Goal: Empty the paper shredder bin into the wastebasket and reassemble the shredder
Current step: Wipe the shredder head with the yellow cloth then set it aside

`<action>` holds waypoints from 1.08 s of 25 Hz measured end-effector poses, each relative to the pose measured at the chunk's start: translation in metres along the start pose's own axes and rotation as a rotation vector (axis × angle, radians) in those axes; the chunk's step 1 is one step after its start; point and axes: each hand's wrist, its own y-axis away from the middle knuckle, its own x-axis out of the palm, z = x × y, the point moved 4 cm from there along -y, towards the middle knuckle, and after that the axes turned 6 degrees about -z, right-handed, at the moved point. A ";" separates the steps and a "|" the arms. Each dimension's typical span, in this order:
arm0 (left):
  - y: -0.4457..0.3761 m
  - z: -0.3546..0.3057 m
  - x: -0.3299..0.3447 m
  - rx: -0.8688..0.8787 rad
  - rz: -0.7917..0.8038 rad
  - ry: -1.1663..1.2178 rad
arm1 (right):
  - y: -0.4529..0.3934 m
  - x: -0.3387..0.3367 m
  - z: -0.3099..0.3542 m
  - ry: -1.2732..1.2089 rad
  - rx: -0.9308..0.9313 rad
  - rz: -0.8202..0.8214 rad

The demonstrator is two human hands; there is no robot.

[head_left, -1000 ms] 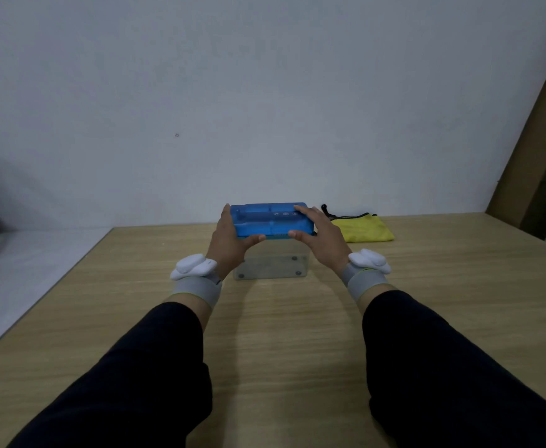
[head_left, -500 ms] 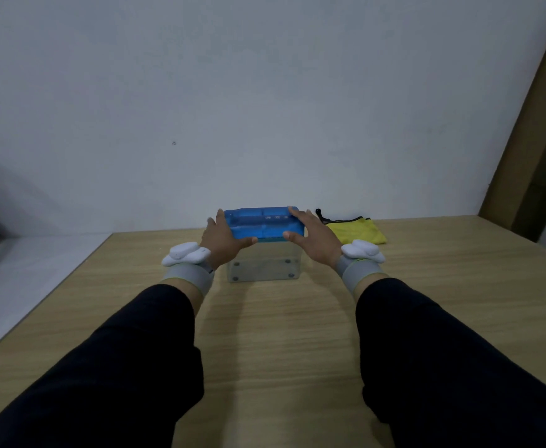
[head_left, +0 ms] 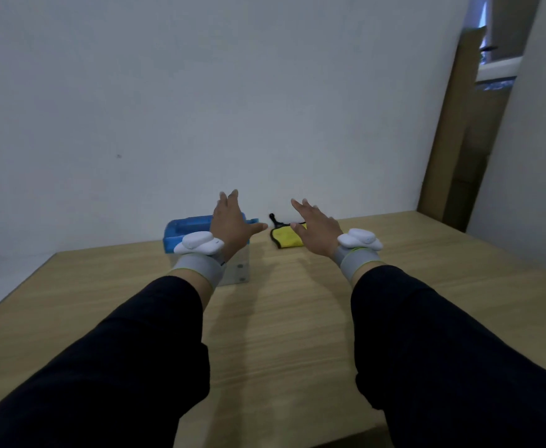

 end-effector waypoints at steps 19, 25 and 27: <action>-0.047 0.001 0.161 -0.013 0.212 -0.097 | -0.042 0.031 -0.113 0.041 0.100 0.063; -0.068 0.037 0.209 -0.079 0.266 -0.288 | -0.074 0.070 -0.140 0.070 0.142 0.153; -0.073 0.044 0.220 -0.132 0.224 -0.328 | -0.081 0.078 -0.145 0.084 0.147 0.164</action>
